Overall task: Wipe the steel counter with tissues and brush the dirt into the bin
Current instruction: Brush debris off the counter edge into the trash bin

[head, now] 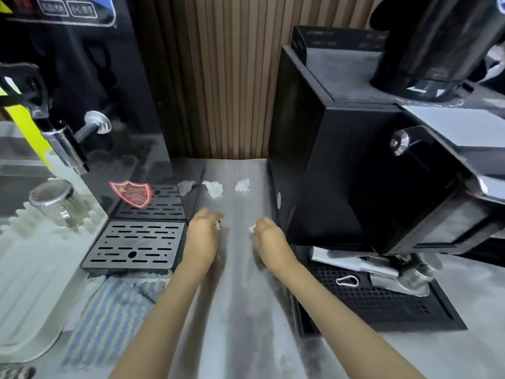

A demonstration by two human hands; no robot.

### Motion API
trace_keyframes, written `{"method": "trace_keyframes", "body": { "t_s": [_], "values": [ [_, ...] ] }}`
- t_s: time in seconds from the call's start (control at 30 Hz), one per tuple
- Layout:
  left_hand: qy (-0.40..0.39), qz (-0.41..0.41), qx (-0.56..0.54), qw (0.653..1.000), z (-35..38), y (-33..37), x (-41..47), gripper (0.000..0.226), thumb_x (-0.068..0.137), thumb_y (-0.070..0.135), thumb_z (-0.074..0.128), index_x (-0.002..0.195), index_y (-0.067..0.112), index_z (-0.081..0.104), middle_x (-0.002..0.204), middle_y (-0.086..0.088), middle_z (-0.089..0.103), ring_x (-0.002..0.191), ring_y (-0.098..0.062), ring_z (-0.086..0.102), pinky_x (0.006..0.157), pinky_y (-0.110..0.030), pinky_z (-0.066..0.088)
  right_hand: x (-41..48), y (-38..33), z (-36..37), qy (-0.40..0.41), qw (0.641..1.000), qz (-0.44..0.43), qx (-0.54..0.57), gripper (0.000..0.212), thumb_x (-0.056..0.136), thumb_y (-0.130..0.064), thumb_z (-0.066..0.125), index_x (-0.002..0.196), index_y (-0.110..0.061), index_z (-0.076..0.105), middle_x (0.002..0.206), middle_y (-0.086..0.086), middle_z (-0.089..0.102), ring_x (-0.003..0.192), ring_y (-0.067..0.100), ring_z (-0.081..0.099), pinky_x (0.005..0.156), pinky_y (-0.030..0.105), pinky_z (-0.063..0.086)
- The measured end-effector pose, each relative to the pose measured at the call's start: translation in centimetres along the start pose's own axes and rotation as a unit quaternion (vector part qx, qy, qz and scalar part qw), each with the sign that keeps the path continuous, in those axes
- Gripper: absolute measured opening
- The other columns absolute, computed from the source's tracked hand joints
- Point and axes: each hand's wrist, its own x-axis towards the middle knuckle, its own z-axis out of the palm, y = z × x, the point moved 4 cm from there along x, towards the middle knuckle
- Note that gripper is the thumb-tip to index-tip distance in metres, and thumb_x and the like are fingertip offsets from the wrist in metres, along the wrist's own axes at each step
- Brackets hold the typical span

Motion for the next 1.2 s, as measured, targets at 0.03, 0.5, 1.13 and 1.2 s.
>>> {"method": "trace_keyframes", "body": {
  "t_s": [0.03,0.5,1.13,1.2],
  "values": [
    [0.024,-0.008,-0.032,0.999,-0.6,0.8,-0.9,0.046,0.07,-0.027,0.038,0.095,-0.005,0.069,0.089,-0.018,0.061,0.082,-0.028,0.057,0.07,-0.016,0.041,-1.0,0.1,-0.7,0.017,1.0,-0.005,0.011,0.019,0.086,0.007,0.04,0.091,0.0,0.057,0.093,0.016,0.055,0.08,0.029,0.055,0.074,0.033,0.046],
    [-0.087,-0.016,-0.183,0.979,5.5,17.9,-21.2,0.023,0.075,-0.008,0.064,0.096,0.001,0.069,0.093,0.001,0.055,0.081,-0.009,0.052,0.071,0.006,0.032,-26.3,11.8,-14.7,0.141,0.955,0.12,0.231,0.037,0.08,0.014,0.04,0.082,-0.021,0.053,0.094,0.004,0.048,0.085,-0.007,0.051,0.075,-0.004,0.034],
    [-0.413,0.091,-0.178,0.889,21.7,40.0,-50.1,0.025,0.082,-0.01,0.055,0.095,0.004,0.072,0.094,-0.009,0.064,0.079,-0.013,0.056,0.072,-0.009,0.04,-59.7,34.4,-25.6,0.132,0.913,0.369,0.11,0.026,0.088,-0.002,0.052,0.109,-0.009,0.065,0.1,0.005,0.063,0.079,0.007,0.052,0.06,0.005,0.037],
    [-0.446,0.126,-0.146,0.874,23.5,40.3,-51.9,0.027,0.083,-0.005,0.056,0.102,0.007,0.07,0.104,-0.01,0.065,0.094,-0.017,0.059,0.082,-0.011,0.039,-61.5,35.5,-24.7,0.094,0.911,0.392,0.09,0.031,0.086,-0.001,0.052,0.114,-0.009,0.063,0.108,0.007,0.064,0.084,0.007,0.054,0.067,0.01,0.037]
  ]
}}
